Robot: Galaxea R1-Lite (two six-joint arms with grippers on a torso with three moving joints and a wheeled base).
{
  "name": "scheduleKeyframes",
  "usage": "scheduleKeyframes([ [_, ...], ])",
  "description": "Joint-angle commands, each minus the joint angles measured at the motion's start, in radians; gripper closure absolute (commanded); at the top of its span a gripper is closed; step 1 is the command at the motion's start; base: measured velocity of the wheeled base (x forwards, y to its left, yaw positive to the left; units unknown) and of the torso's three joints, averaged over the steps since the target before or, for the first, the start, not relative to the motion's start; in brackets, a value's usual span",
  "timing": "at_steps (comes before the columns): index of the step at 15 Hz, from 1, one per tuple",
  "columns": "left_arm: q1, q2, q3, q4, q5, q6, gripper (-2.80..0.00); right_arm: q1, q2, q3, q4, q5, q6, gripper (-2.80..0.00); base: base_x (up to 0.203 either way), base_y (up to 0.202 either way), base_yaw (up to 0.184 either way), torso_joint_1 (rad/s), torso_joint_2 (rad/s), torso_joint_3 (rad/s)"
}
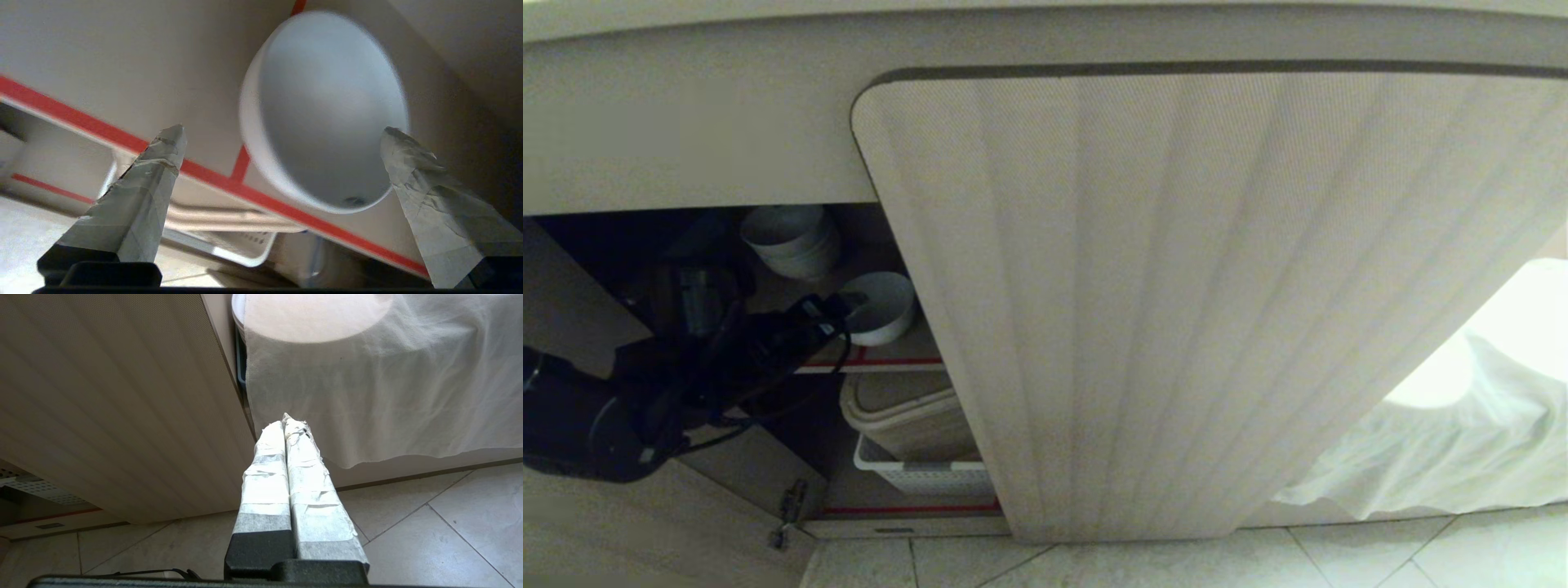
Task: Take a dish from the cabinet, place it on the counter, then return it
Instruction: Close the cabinet door
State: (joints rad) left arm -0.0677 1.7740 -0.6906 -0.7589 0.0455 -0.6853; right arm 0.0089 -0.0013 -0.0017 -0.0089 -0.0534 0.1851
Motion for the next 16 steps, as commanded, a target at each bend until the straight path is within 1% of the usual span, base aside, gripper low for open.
scheduleKeyframes([
  [1,0.0,0.005,0.019,-0.008,0.003,0.012,-2.8,0.0,0.001,0.0,0.0,0.0,0.001,0.0,0.0,0.0,0.0,0.0,0.0,0.0],
  [4,0.002,-0.001,0.017,-0.01,0.004,0.02,-2.8,0.0,0.001,0.0,0.0,0.0,0.001,0.0,0.0,0.0,0.0,0.0,0.0,0.0],
  [6,0.006,-0.001,0.023,-0.011,0.024,0.083,-2.8,0.0,0.001,0.0,0.0,0.0,0.001,0.0,0.0,0.0,0.0,0.0,0.0,0.0],
  [7,0.006,0.001,0.025,-0.029,0.029,0.099,-2.8,0.0,0.001,0.0,0.0,0.0,0.001,0.0,0.0,0.0,0.0,0.0,0.0,0.0],
  [8,0.006,0.007,0.031,-0.067,0.03,0.11,-2.8,0.0,0.001,0.0,0.0,0.0,0.001,0.0,0.0,0.0,0.0,0.0,0.0,0.0],
  [11,0.012,0.033,0.078,-0.178,0.03,0.199,-2.8,0.0,0.001,0.0,0.0,0.0,0.001,0.0,0.0,0.0,0.0,0.0,0.0,0.0],
  [12,0.014,0.039,0.087,-0.204,0.03,0.21,-2.8,0.0,0.001,0.0,0.0,0.0,0.001,0.0,0.0,0.0,0.0,0.0,0.0,0.0],
  [14,0.015,0.041,0.101,-0.214,0.03,0.223,-2.8,0.0,0.001,0.0,0.0,0.0,0.001,0.0,0.0,0.0,0.0,0.0,0.0,0.0],
  [16,0.017,0.041,0.114,-0.221,0.03,0.271,-2.8,0.0,0.001,0.0,0.0,0.0,0.001,0.0,0.0,0.0,0.0,0.0,0.0,0.0],
])
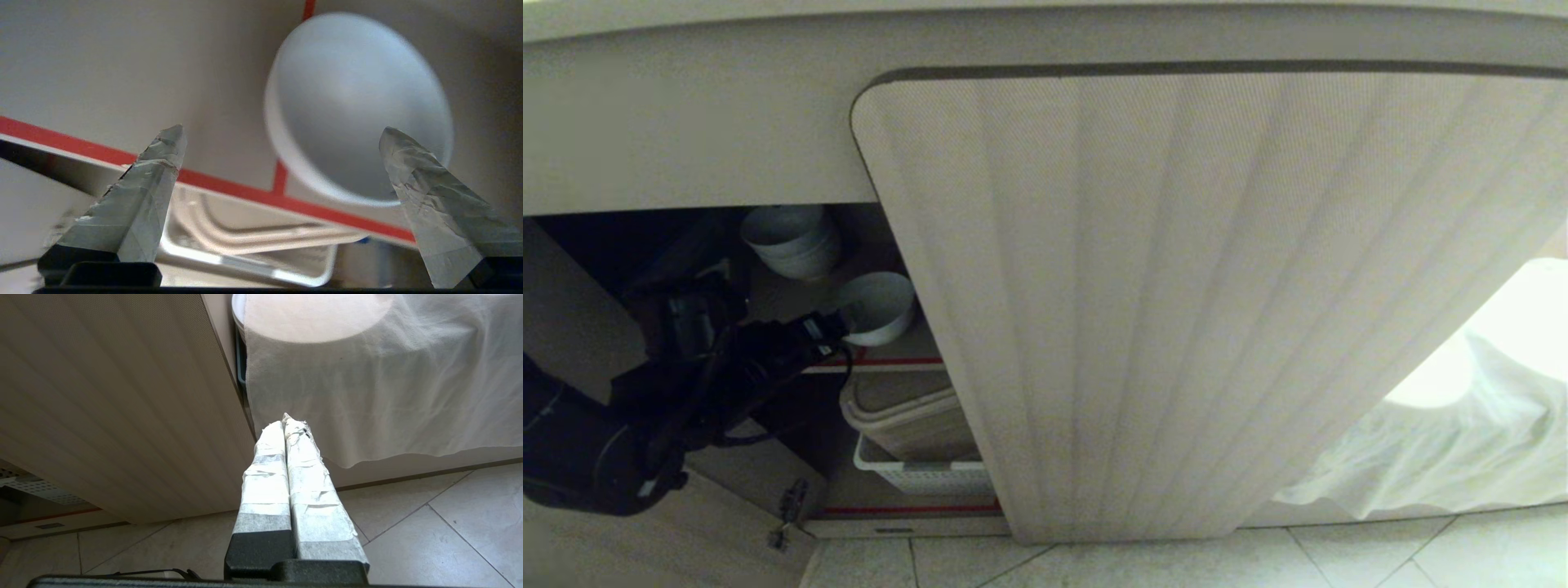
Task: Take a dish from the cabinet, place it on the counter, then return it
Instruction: Close the cabinet door
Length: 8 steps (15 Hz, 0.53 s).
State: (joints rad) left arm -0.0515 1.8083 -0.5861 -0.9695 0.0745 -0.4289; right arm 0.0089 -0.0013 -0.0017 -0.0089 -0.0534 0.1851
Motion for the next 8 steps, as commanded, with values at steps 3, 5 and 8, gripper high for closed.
scheduleKeyframes([
  [3,0.001,0.006,0.009,-0.032,0.001,0.02,-2.8,0.0,0.001,0.0,0.0,0.0,0.001,0.0,0.0,0.0,0.0,0.0,0.0,0.0],
  [5,0.0,0.006,0.011,-0.032,0.001,0.024,0.0,0.0,0.001,0.0,0.0,0.0,0.001,0.0,0.0,0.0,0.0,0.0,0.0,0.0],
  [8,0.001,0.001,0.011,-0.032,-0.001,0.024,0.0,0.0,0.001,0.0,0.0,0.0,0.001,0.0,0.0,0.0,0.0,0.0,0.0,0.0],
])
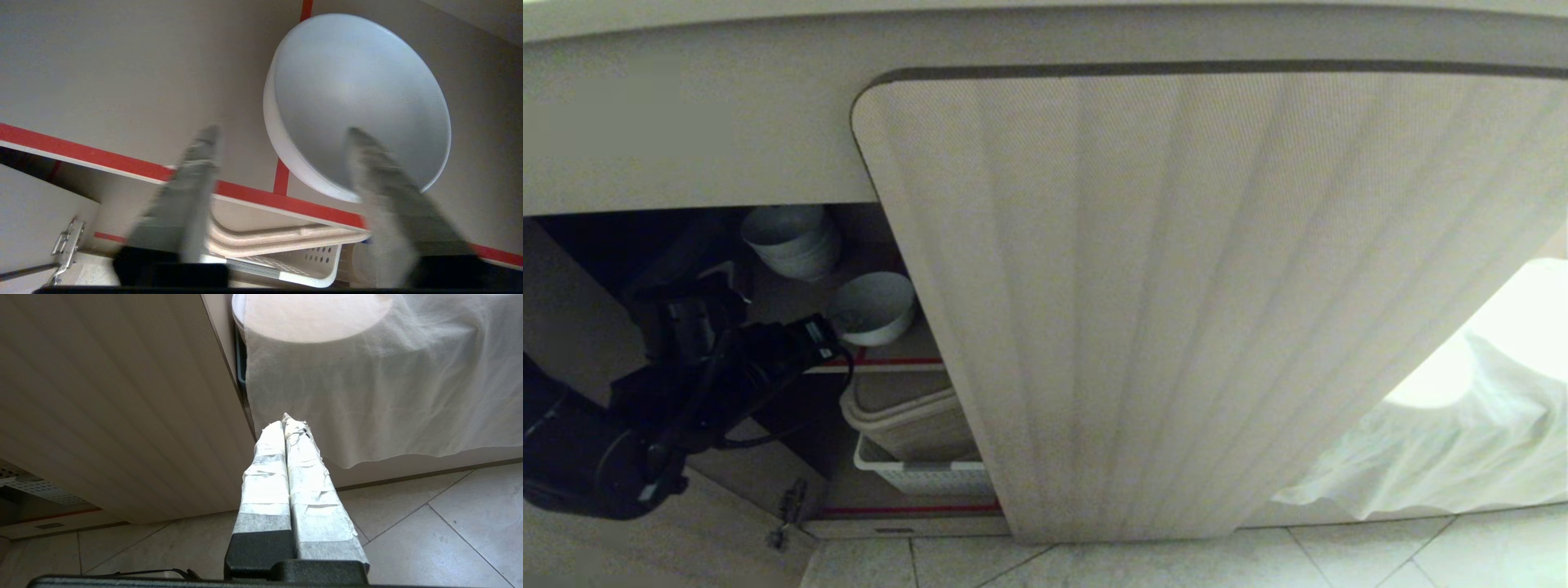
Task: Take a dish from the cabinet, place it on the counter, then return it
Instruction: Close the cabinet door
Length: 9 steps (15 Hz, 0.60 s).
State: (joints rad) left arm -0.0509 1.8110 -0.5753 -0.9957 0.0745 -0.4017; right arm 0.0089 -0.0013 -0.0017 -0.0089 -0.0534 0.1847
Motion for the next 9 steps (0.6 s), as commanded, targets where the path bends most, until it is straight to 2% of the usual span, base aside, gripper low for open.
scheduleKeyframes([
  [1,0.0,-0.004,0.0,-0.006,-0.001,-0.002,0.0,0.0,0.001,0.0,0.0,0.0,0.001,0.0,0.0,0.0,0.0,0.0,0.0,0.0],
  [5,0.0,-0.007,0.0,-0.009,0.001,0.025,0.0,0.0,0.001,0.0,0.0,0.0,0.001,0.0,0.0,0.0,0.0,0.0,0.0,0.0],
  [9,0.0,-0.015,0.0,-0.011,0.001,0.026,0.0,0.0,0.001,0.0,0.0,0.0,0.001,0.0,0.0,0.0,0.0,0.0,0.0,0.0],
])
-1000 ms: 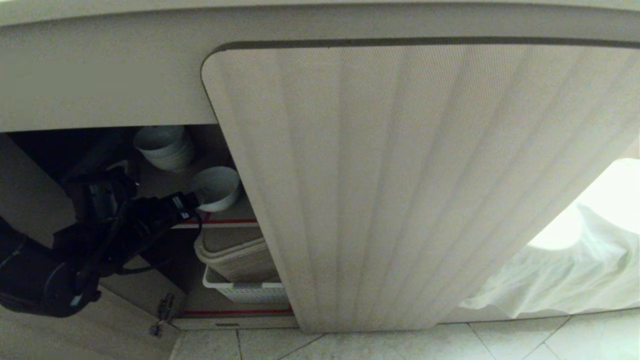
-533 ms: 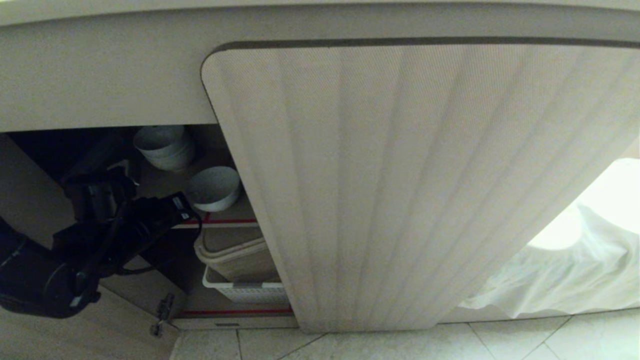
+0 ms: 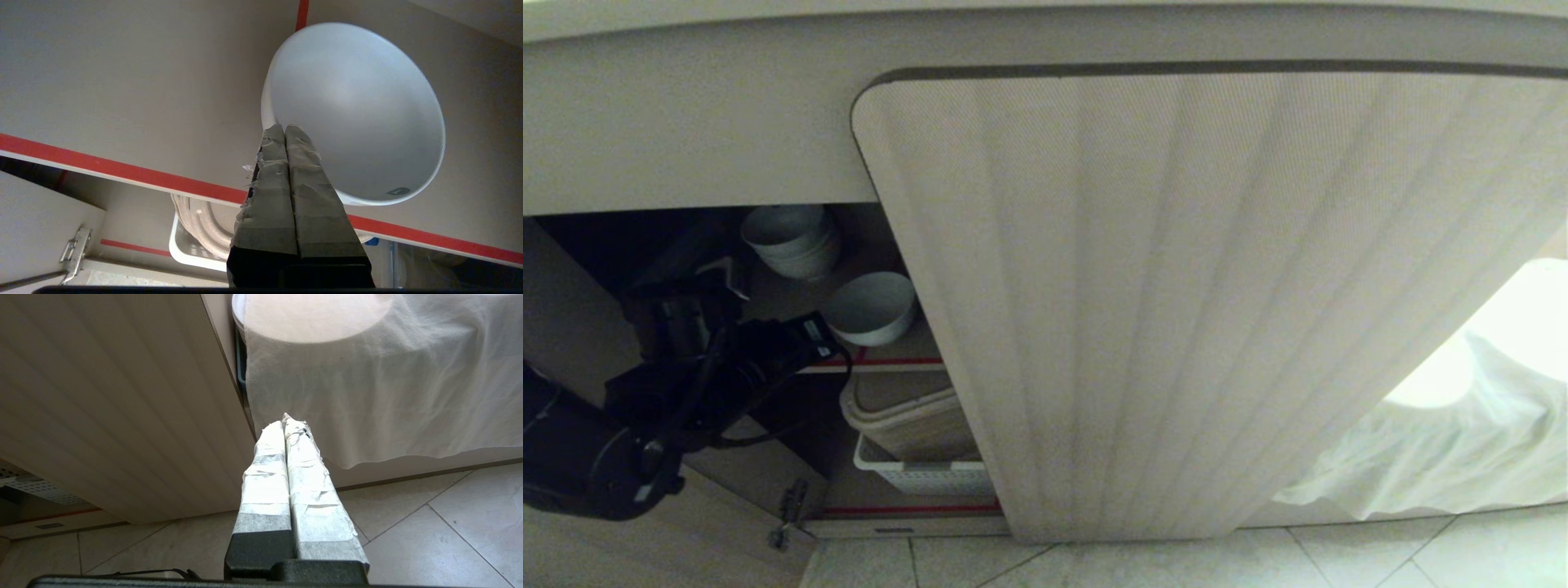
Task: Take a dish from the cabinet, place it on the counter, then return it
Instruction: Close the cabinet door
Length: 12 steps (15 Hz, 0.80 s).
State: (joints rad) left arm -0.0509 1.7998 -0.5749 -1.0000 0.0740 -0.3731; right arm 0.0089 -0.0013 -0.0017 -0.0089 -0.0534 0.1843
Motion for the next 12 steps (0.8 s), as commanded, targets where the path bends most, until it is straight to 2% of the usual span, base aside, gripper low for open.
scheduleKeyframes([
  [1,0.0,-0.005,0.001,-0.006,0.003,-0.003,0.0,0.0,0.001,0.0,0.0,0.0,0.001,0.0,0.0,0.0,0.0,0.0,0.0,0.0],
  [12,-0.001,-0.108,0.1,-0.005,0.004,0.003,0.0,0.0,0.001,0.0,0.0,0.0,0.001,0.0,0.0,0.0,0.0,0.0,0.0,0.0],
])
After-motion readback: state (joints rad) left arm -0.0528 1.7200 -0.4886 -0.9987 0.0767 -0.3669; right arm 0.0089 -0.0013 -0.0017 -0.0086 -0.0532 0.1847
